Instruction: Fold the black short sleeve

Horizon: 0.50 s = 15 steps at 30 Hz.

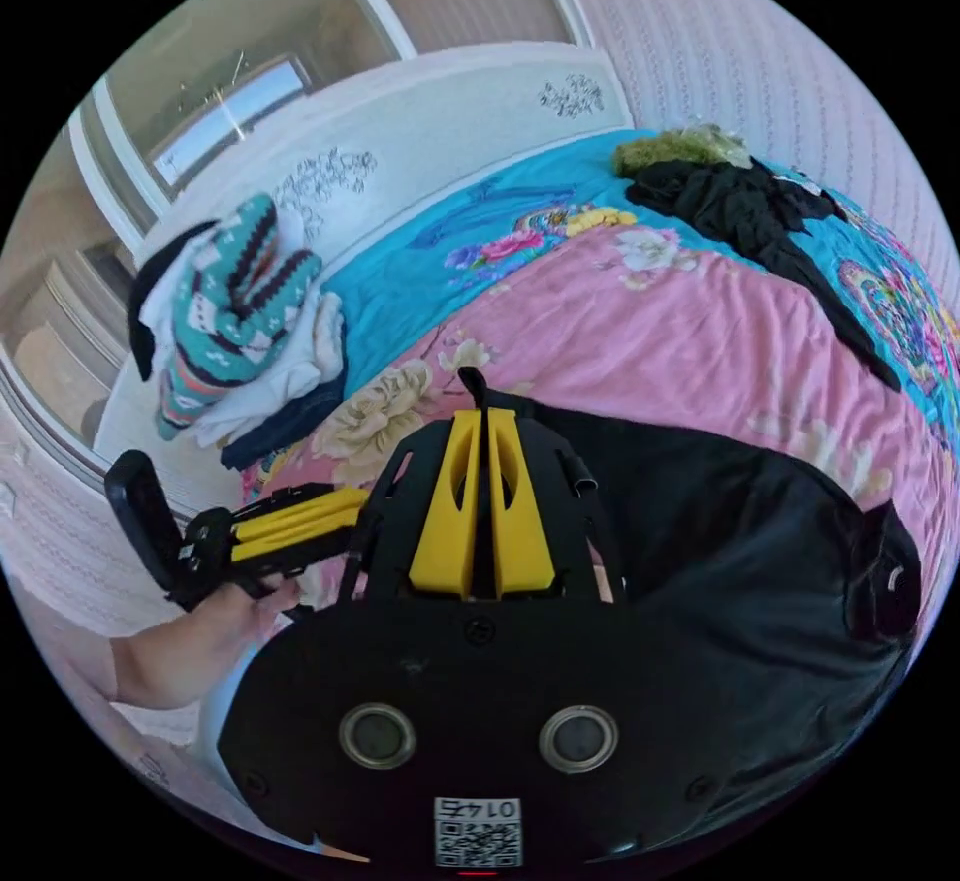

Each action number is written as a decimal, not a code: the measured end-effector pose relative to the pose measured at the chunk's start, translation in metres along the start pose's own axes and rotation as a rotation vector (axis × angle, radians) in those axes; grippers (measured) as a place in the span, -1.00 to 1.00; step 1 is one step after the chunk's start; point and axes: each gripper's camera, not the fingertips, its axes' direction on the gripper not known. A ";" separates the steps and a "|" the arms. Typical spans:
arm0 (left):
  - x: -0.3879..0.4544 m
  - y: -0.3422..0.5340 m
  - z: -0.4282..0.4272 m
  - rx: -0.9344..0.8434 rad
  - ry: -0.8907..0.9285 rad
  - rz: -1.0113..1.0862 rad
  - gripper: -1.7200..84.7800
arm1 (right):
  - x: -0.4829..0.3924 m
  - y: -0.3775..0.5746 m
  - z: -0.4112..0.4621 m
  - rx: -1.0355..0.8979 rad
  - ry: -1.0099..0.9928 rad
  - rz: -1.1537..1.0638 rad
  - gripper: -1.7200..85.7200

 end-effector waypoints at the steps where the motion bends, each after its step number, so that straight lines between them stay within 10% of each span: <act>1: 0.010 -0.003 -0.002 0.009 0.021 0.034 -0.98 | 0.006 0.008 -0.016 0.023 0.001 0.005 -0.95; 15: 0.226 0.020 0.086 -0.249 0.271 0.434 -0.90 | 0.135 0.210 -0.152 -0.015 0.163 0.382 -0.93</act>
